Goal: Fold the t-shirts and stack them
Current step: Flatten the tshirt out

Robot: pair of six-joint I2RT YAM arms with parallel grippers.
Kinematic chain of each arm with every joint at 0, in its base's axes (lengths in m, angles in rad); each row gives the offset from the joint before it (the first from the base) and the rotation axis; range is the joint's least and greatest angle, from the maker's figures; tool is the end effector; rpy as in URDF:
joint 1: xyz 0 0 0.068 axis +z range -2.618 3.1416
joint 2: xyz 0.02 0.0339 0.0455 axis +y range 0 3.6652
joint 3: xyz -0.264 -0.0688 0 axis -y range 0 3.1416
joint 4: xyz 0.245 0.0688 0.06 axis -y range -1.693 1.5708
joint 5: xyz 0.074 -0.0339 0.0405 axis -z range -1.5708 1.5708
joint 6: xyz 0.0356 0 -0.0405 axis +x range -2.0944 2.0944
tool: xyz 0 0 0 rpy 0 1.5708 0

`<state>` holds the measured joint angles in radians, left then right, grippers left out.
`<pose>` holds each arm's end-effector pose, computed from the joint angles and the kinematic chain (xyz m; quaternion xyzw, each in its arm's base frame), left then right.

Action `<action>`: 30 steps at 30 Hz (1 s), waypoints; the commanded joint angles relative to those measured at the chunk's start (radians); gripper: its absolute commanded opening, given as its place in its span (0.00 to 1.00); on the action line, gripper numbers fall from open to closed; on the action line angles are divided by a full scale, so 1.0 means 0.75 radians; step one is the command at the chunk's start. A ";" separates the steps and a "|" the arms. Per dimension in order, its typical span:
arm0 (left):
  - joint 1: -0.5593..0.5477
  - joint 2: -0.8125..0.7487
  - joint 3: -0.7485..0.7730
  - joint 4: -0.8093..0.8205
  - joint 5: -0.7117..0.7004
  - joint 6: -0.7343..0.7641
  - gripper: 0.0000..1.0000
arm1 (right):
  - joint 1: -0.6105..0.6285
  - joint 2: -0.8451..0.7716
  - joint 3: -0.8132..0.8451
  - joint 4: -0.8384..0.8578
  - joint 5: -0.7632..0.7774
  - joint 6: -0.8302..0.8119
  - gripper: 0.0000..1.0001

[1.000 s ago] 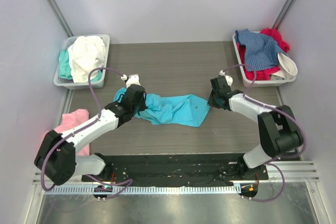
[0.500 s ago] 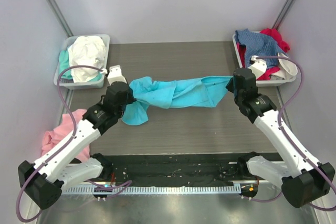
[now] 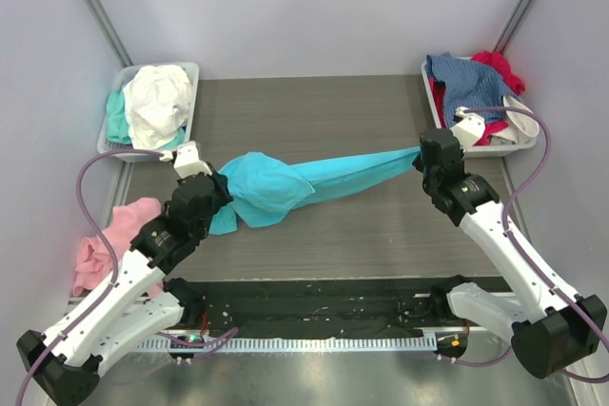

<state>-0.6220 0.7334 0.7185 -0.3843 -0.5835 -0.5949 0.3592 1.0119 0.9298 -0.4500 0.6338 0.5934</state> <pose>0.1458 -0.0804 0.3063 -0.1482 0.8001 -0.1060 0.5715 0.2111 0.0568 0.3249 0.2500 0.8012 -0.0242 0.5431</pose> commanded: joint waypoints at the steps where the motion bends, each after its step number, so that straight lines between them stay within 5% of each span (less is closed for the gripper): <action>1: 0.009 -0.013 -0.007 -0.019 -0.106 -0.017 0.06 | -0.013 -0.028 0.004 0.023 0.135 0.015 0.01; 11: 0.009 0.153 -0.097 0.142 0.037 -0.047 0.12 | -0.015 -0.087 -0.002 0.017 0.190 0.002 0.01; 19: 0.007 0.368 -0.144 0.246 0.103 -0.080 0.43 | -0.013 -0.095 0.000 0.009 0.200 -0.002 0.01; 30: -0.011 0.462 -0.134 0.361 0.264 -0.090 0.56 | -0.013 -0.067 -0.015 0.007 0.151 0.013 0.01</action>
<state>-0.6197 1.0580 0.5869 -0.2085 -0.4545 -0.6544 0.3534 0.9623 0.9173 -0.4553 0.7238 0.5964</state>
